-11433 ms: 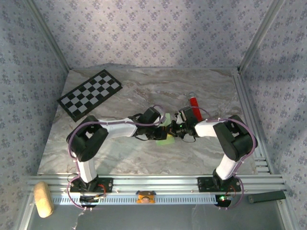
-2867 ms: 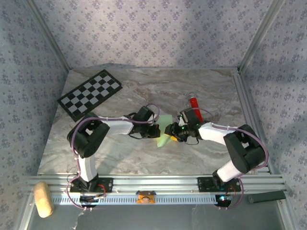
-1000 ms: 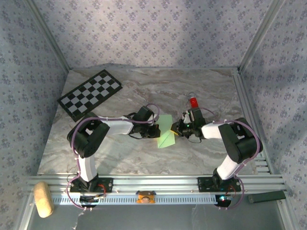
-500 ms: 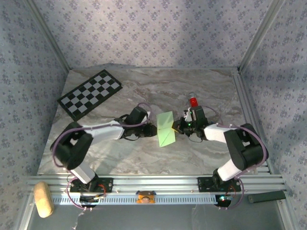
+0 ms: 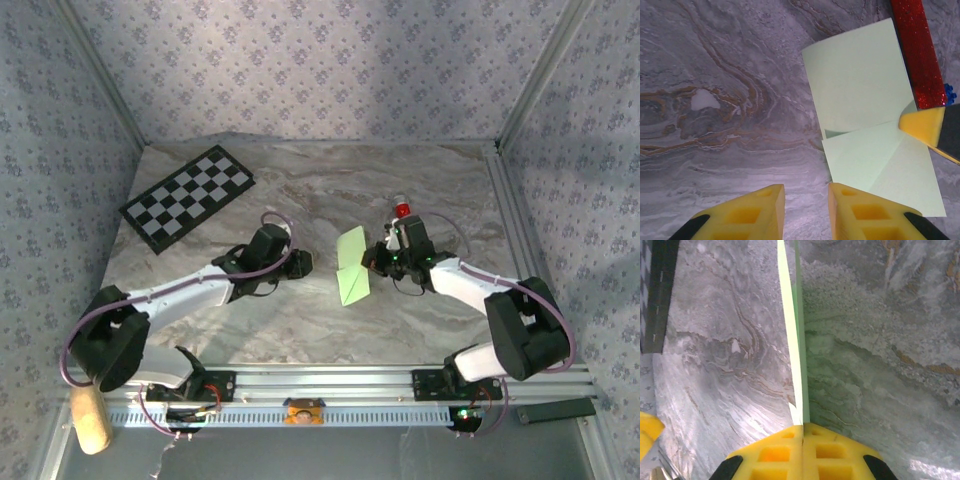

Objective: Fold a paper plane with a square sheet of paper (pick it up from the middle)
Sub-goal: Turn over the paper at the center of the table.

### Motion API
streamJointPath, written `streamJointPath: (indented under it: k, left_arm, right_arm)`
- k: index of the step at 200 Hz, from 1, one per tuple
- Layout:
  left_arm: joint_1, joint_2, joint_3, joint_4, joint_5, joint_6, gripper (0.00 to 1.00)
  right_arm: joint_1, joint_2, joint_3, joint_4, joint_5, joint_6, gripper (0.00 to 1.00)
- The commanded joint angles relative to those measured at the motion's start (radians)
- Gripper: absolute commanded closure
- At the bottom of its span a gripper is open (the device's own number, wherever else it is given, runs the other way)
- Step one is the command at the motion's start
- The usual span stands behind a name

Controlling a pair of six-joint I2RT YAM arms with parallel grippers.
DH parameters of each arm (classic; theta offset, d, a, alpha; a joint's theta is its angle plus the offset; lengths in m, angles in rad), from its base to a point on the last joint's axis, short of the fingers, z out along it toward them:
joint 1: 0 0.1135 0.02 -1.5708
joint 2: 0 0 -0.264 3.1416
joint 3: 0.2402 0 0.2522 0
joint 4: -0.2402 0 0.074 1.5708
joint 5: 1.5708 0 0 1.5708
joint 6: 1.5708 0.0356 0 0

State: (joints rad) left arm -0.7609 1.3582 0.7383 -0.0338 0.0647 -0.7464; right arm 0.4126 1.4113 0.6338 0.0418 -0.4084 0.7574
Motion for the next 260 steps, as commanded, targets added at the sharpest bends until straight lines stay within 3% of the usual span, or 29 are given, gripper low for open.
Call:
streamJointPath:
  k: [1,34,74,109,203,260]
  left_arm:
    - [0.002,-0.036,-0.018,-0.014,-0.038,-0.007,0.72]
    - [0.003,-0.08,-0.055,0.01,-0.026,-0.034,0.72]
    - [0.008,-0.158,-0.076,-0.079,-0.033,-0.041,0.7]
    - [0.025,-0.205,-0.095,-0.124,-0.036,-0.048,0.69]
    - [0.044,-0.24,-0.076,-0.159,-0.049,-0.039,0.67]
    - [0.078,-0.29,-0.111,-0.17,-0.09,-0.03,0.66]
  right_arm:
    - [0.009,-0.026,0.046,-0.085,0.061,-0.013,0.97]
    - [0.02,-0.074,0.085,-0.193,0.167,0.088,0.97]
    - [0.055,-0.171,0.101,-0.318,0.286,0.169,0.97]
    - [0.061,-0.224,0.073,-0.321,0.296,0.232,0.97]
    - [0.072,-0.213,0.121,-0.354,0.295,0.185,0.97]
    - [0.106,-0.198,0.235,-0.466,0.37,0.0,0.97]
